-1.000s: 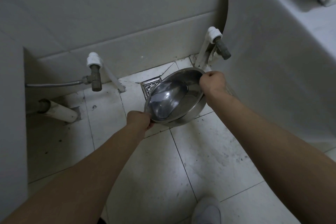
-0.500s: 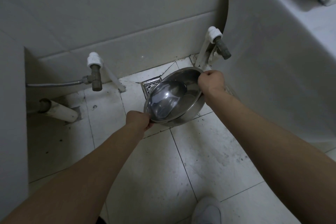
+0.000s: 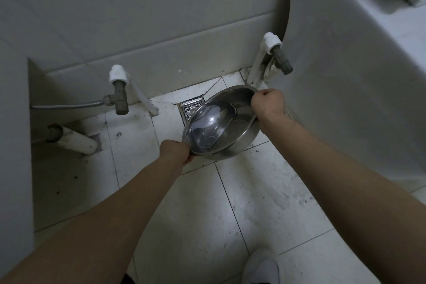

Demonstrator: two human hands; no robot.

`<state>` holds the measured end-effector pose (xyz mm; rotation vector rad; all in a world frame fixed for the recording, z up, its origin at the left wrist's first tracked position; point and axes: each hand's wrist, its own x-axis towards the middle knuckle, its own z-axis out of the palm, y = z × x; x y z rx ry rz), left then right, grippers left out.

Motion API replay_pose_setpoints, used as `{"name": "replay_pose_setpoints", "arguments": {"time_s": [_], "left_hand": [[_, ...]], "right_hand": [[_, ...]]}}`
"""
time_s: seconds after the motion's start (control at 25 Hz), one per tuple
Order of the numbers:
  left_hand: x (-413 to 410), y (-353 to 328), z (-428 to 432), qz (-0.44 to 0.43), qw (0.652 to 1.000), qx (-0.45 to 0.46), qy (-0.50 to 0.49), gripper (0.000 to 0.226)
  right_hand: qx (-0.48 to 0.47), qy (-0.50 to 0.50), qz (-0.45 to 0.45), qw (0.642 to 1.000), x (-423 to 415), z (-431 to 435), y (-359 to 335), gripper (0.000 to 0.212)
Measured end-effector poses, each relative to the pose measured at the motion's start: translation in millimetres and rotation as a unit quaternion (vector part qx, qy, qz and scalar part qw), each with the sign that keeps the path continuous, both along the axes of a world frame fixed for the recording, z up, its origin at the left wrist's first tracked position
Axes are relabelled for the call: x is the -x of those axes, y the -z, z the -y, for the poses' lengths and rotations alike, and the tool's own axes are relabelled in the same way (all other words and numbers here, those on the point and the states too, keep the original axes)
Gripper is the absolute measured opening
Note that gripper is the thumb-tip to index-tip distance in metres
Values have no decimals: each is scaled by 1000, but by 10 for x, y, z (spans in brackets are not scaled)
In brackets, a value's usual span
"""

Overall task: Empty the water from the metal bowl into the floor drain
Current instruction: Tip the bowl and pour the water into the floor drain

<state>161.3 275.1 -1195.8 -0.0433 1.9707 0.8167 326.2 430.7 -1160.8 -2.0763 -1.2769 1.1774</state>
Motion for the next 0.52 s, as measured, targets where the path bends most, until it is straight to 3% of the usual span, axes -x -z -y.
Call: {"name": "replay_pose_setpoints", "arguments": {"time_s": [0.52], "left_hand": [[14,4,-2,7,1000,1,-3,16]], "right_hand": [[-4,0,0,1000,35,-16,12,22]]}}
